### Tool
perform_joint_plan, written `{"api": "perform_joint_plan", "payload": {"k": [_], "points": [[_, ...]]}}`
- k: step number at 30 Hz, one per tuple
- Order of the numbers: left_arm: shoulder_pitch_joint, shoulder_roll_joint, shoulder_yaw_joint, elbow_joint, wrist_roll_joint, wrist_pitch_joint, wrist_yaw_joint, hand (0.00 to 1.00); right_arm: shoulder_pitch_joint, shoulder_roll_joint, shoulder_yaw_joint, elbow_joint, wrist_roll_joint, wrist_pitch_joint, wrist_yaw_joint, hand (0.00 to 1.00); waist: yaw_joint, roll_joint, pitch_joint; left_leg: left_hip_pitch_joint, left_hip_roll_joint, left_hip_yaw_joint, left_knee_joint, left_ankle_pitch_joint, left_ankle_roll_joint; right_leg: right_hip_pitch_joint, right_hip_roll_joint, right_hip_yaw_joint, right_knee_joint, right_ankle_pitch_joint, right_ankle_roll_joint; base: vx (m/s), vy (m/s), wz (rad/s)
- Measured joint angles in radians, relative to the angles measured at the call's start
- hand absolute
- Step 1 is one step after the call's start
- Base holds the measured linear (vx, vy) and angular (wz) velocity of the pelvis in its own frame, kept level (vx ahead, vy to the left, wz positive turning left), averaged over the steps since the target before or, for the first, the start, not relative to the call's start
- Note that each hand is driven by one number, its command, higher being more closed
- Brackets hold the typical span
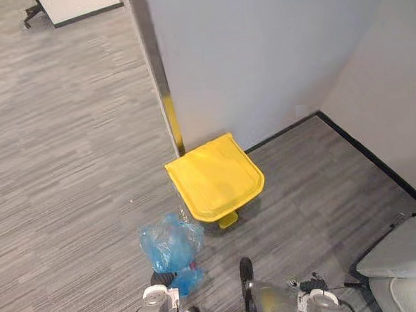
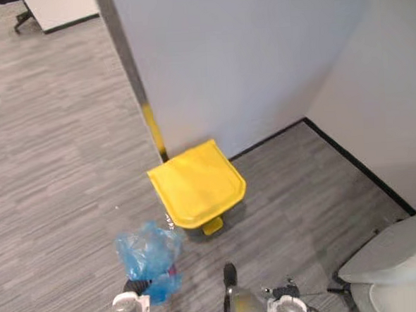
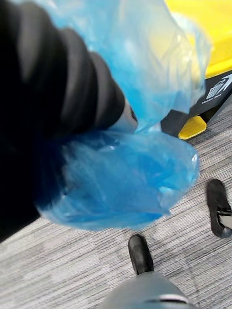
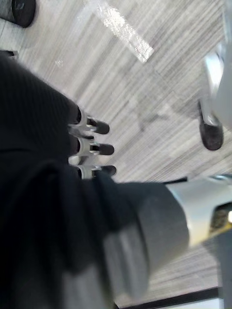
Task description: Gather rubbish on tea table into small bin, then transfer packed bag to large trash can.
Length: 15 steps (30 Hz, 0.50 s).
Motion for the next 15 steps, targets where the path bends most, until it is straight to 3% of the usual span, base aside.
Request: {"api": "perform_joint_plan", "payload": {"k": [3,5,9,15], "points": [[0.016,-0.001,0.0,-0.004,-0.009,0.001,0.0,1.0,-0.016,-0.005,0.012,0.02,0.0,-0.007,0.001,0.0,0.012,0.004,-0.002,-0.053,0.016,-0.055,0.098,0.004,0.028,0.071,0.021,0.033,-0.131,0.024,0.003,0.0,-0.11,-0.2],[0.03,-0.006,0.003,-0.037,-0.022,0.0,0.0,1.0,-0.039,-0.009,0.024,0.029,0.0,-0.004,0.001,0.0,0.021,0.022,-0.009,-0.109,0.01,-0.102,0.065,0.03,0.056,0.11,0.059,0.049,-0.253,0.096,0.001,-0.06,-0.035,-0.36],[0.011,-0.009,0.02,-0.042,-0.041,0.001,0.001,1.0,-0.049,-0.008,0.037,0.029,0.001,-0.002,0.0,0.0,0.023,0.024,0.011,-0.133,0.016,-0.115,0.053,0.048,0.022,0.111,0.072,0.038,-0.322,0.156,-0.001,-0.07,0.007,-0.01],[0.026,-0.026,0.02,-0.03,-0.046,0.001,-0.001,1.0,-0.018,0.002,-0.035,0.025,0.011,0.001,-0.002,0.0,0.023,0.03,0.015,-0.116,0.007,-0.127,0.019,0.032,0.017,0.139,0.056,0.011,-0.345,0.162,0.014,-0.12,0.037,0.1]]}}
